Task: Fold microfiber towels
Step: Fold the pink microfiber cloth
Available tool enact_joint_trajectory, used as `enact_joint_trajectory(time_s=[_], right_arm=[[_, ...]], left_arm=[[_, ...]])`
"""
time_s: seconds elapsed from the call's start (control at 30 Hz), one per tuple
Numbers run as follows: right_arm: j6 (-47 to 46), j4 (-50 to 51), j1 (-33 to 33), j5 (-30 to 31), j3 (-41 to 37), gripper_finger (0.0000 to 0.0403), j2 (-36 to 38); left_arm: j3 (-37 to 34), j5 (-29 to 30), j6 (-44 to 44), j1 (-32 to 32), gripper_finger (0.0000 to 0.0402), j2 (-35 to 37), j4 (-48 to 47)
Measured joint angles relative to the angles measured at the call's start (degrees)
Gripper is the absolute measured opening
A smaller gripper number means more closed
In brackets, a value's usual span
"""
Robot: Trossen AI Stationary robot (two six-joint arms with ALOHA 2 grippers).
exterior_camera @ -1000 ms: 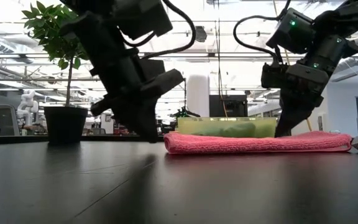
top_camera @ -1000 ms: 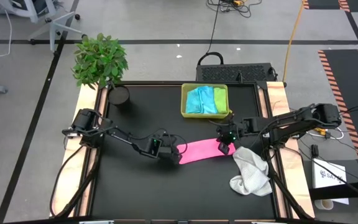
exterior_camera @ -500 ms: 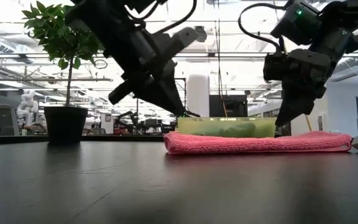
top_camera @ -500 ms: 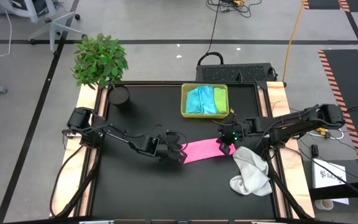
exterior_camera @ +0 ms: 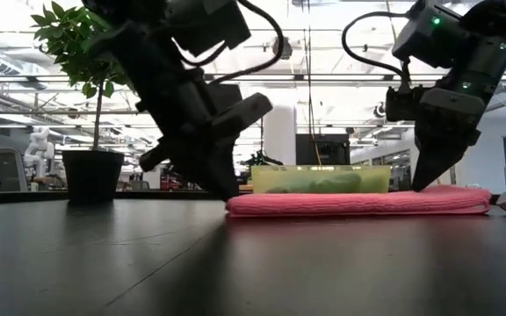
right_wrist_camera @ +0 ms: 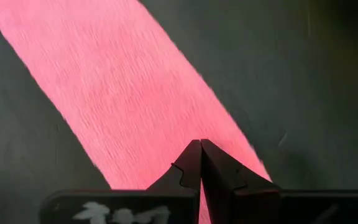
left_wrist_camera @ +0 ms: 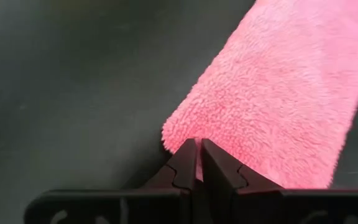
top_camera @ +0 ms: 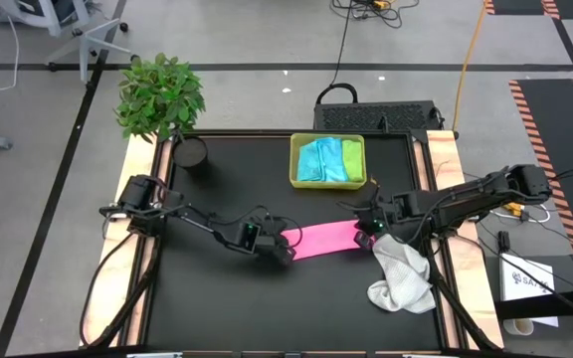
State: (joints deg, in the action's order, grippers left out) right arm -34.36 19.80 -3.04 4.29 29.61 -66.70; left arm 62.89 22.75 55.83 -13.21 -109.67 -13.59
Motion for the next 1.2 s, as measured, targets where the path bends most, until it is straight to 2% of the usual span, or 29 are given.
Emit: enact_joint_trajectory(time_s=[0.17,0.4,0.6,0.73,1.0,1.2], right_arm=[[-2.84,0.92,-1.86,-0.07,0.00,0.0000,0.00],[-7.63,1.36,-6.08,-0.07,0.00,0.0000,-1.67],[-9.95,6.03,-10.29,-1.77,-0.02,0.0000,-2.50],[-12.36,4.60,-10.59,-6.07,1.09,0.0000,-0.92],[-5.40,-5.05,-9.71,-2.61,4.35,0.0000,1.25],[-1.61,-4.91,-7.88,-0.27,3.19,0.0000,-1.29]], left_arm=[[0.00,-1.25,1.17,0.01,0.0026,0.02,-4.02],[0.00,-2.00,1.31,0.00,0.0026,0.07,-4.62],[0.04,-3.43,1.35,-0.21,0.0026,0.11,-4.62],[0.04,-3.86,1.36,-0.27,0.0026,0.11,-4.57],[0.04,-4.29,1.46,-0.27,0.0026,0.11,-4.55],[0.04,-4.36,1.75,-0.27,0.0026,0.11,-4.57]])
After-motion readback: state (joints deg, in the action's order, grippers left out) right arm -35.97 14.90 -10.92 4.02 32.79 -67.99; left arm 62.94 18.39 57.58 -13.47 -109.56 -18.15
